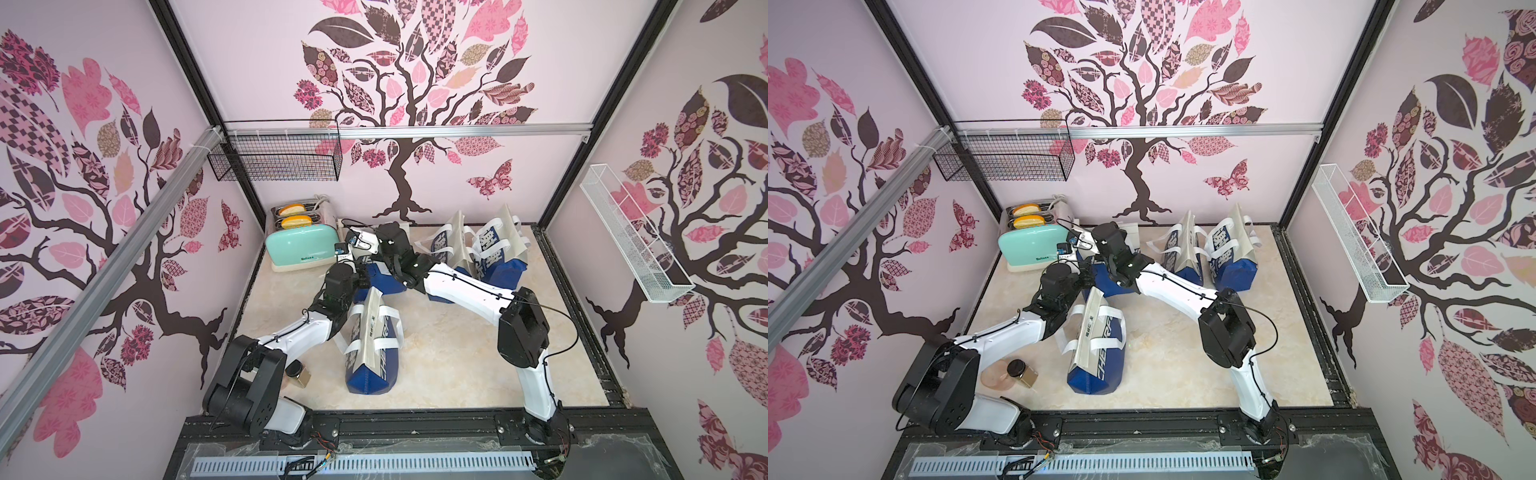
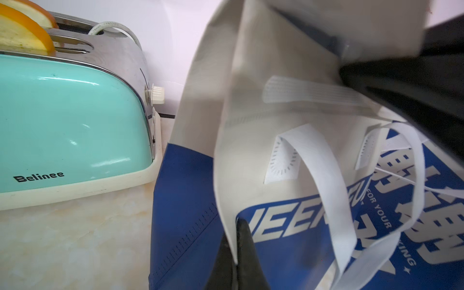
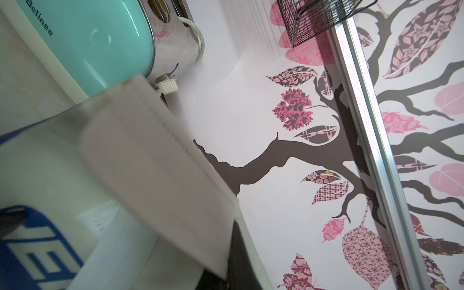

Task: Open the takeout bag
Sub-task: Open the takeout bag at the center of the board.

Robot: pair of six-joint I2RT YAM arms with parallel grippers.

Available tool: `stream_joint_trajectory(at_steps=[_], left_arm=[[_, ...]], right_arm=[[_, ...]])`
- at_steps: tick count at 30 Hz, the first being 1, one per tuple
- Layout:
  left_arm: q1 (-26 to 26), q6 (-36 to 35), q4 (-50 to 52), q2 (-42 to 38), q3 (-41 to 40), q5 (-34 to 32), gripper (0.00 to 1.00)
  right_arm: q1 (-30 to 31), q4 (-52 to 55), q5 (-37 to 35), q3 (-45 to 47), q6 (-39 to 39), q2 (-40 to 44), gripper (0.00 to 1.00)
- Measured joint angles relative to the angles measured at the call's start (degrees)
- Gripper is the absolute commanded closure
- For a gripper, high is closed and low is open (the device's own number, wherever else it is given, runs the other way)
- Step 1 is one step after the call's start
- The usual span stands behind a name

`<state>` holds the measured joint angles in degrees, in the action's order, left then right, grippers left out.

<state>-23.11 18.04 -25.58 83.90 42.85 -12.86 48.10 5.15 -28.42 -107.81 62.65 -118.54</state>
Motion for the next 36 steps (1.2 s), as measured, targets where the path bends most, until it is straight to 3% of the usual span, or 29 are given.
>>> stream_joint_trajectory(at_steps=[9, 16, 24, 36], left_arm=[[-0.02, 0.76, -1.2, 0.37, 2.23, -2.89, 1.0], [-0.42, 0.04, -0.13, 1.18, 2.19, -4.28, 1.0], [-0.68, -0.79, -1.2, 0.42, -0.59, -0.42, 1.0], [-0.5, -2.95, -0.87, -1.77, -2.58, 4.52, 1.0]], right_arm=[[0.48, 10.12, -0.15, -11.87, 6.75, -1.53, 1.0], [0.35, 16.46, 0.39, -13.73, 6.84, -1.88, 1.0], [-2.99, 22.45, 6.27, -13.7, -3.78, -1.88, 1.0], [-6.75, 13.31, 12.55, -5.92, -16.35, -0.74, 0.75]])
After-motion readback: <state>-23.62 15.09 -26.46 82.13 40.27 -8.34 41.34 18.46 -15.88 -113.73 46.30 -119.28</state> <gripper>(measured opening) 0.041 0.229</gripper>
